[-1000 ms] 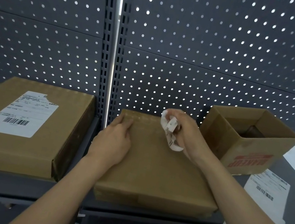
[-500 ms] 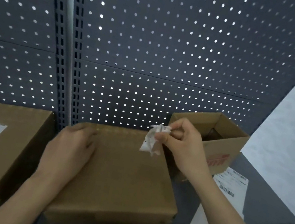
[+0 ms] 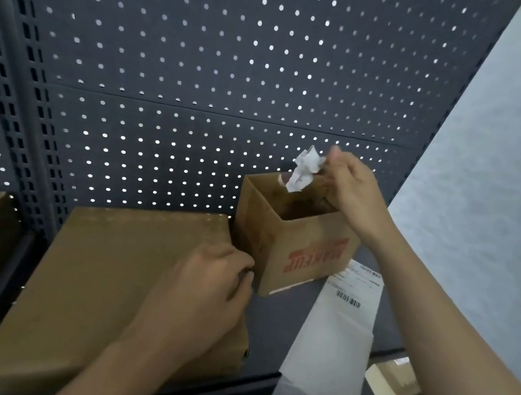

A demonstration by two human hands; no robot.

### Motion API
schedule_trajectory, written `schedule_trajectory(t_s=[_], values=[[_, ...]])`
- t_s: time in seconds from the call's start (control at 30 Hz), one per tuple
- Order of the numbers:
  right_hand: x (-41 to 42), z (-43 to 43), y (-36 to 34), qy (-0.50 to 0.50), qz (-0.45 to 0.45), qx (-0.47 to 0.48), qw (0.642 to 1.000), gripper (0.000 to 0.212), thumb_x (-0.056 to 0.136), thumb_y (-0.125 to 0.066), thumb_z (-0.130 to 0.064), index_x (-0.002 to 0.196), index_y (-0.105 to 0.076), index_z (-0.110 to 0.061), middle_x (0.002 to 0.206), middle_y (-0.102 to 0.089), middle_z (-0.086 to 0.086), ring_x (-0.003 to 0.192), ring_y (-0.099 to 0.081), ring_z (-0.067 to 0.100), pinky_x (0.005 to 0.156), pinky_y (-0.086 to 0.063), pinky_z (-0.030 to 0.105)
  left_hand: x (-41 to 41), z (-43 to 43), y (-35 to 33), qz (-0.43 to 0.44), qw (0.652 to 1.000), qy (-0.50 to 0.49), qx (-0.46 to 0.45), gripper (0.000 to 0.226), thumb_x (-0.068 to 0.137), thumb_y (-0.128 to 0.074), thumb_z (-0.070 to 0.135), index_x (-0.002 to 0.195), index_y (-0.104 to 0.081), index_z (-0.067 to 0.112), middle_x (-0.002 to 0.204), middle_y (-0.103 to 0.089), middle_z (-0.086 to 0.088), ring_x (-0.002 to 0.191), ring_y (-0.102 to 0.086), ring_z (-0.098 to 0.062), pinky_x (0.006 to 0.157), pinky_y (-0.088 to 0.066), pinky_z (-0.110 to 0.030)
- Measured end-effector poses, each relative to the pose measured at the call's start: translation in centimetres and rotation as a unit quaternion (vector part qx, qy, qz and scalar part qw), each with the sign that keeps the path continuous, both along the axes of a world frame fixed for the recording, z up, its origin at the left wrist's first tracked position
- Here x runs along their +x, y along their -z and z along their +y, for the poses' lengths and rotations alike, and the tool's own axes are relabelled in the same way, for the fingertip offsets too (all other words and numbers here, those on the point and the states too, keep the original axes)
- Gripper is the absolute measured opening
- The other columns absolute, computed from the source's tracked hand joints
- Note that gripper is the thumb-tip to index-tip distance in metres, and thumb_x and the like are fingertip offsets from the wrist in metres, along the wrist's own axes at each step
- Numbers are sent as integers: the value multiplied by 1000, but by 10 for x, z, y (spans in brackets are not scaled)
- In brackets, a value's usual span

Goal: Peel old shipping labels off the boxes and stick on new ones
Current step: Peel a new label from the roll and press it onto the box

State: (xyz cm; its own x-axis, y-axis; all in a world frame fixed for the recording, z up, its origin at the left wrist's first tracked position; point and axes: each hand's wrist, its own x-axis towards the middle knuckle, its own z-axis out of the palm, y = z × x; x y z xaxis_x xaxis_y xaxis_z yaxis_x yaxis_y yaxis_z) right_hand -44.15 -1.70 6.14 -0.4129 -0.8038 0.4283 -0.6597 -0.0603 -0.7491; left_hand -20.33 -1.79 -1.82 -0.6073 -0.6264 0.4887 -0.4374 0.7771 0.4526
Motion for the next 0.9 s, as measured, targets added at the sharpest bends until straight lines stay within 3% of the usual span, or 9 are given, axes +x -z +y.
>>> schedule_trajectory(t_s=[0.13,0.33,0.43,0.5,0.57,0.67,0.7,0.8,0.9], values=[[-23,7,6,9,60,5,998,13,92,-65,-18,83,-74,-19,77,-71,-14,73,-63,-1,73,-45,20,-29,20,6,-51,997,51,-10,20,96,-45,33,95,-63,24,93,-57,10,84,-52,-9,70,-51,-33],[-34,12,7,18,123,86,988,10,83,-76,-24,76,-70,-19,67,-71,-11,69,-68,1,63,-51,19,-68,49,17,-157,984,82,7,19,99,-37,40,92,-45,24,100,-51,7,93,-49,-11,70,-42,-27],[-40,11,4,-11,103,67,992,19,78,-81,-22,79,-65,-11,69,-72,-6,63,-69,3,57,-48,11,-86,58,25,-214,973,86,17,23,100,-36,41,109,-50,25,108,-53,6,98,-51,-12,72,-41,-27],[-44,7,3,0,148,77,986,19,78,-81,-27,81,-66,-15,77,-70,-7,73,-67,7,65,-53,19,-96,63,28,-253,964,82,25,26,101,-35,42,114,-49,24,110,-53,4,96,-50,-12,71,-35,-26],[-47,4,4,-7,153,83,985,25,77,-80,-27,97,-67,-19,80,-69,-6,80,-66,9,75,-55,30,-106,65,30,-285,955,75,35,26,101,-35,42,112,-49,23,110,-54,3,89,-45,-11,70,-33,-26],[-51,0,9,-67,104,99,987,89,77,-81,-22,150,-31,-29,74,-72,-5,75,-69,5,83,-52,22,-118,67,29,-317,945,61,51,21,101,-36,42,101,-45,24,107,-53,3,85,-40,-10,70,-34,-27],[-54,-2,12,-69,115,96,986,84,80,-78,-24,150,-33,-30,71,-72,-8,73,-67,2,85,-50,24,-121,69,28,-322,944,58,54,20,101,-36,42,95,-41,24,103,-52,2,85,-41,-11,70,-34,-27],[-61,-4,18,-53,162,70,983,16,91,-65,-37,98,-74,-27,69,-60,-18,73,-56,1,87,-42,37,-128,70,33,-330,942,42,56,22,100,-36,41,86,-35,25,95,-44,4,86,-42,-14,69,-39,-29],[-65,-5,23,-46,151,88,984,34,96,-54,-44,74,-70,-23,84,-42,-17,91,-48,8,94,-41,43,-135,69,44,-326,942,25,74,25,98,-37,48,107,-46,26,119,-44,4,112,-42,-17,88,-46,-33]])
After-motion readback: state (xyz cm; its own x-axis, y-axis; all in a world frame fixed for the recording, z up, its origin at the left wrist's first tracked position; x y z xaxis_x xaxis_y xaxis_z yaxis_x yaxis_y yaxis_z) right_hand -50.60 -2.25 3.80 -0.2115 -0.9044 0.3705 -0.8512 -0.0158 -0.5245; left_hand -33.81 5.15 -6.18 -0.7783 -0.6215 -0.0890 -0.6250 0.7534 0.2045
